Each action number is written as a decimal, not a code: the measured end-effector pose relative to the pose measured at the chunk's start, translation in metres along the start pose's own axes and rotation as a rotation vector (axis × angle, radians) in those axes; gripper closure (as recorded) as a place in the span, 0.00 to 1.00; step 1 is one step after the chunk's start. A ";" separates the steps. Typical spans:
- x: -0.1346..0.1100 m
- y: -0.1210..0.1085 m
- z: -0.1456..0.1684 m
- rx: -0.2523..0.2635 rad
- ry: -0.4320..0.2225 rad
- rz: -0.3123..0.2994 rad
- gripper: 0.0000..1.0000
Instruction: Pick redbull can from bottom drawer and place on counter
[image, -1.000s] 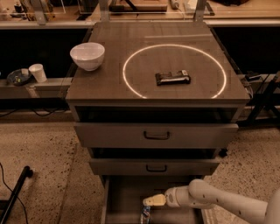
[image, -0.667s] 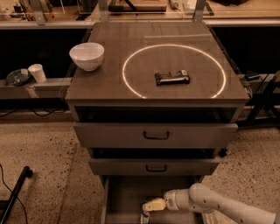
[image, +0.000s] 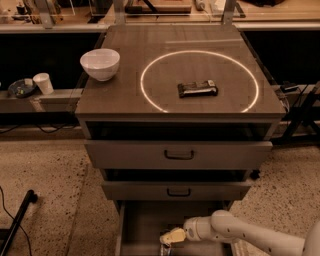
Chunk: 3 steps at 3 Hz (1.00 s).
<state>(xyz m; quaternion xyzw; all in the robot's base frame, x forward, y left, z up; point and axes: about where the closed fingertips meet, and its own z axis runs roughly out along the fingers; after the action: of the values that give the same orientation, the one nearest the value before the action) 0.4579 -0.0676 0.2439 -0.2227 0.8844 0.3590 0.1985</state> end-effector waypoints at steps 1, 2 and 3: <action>0.003 -0.012 0.017 0.028 -0.085 -0.181 0.00; 0.006 -0.012 0.022 0.021 -0.147 -0.332 0.00; 0.007 -0.011 0.024 0.020 -0.148 -0.380 0.00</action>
Offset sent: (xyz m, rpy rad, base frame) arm 0.0041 0.0064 -0.0290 -0.0001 -0.5414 0.2265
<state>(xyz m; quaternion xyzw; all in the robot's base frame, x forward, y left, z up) 0.4627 -0.0586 0.2187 -0.3564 0.8131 0.3217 0.3293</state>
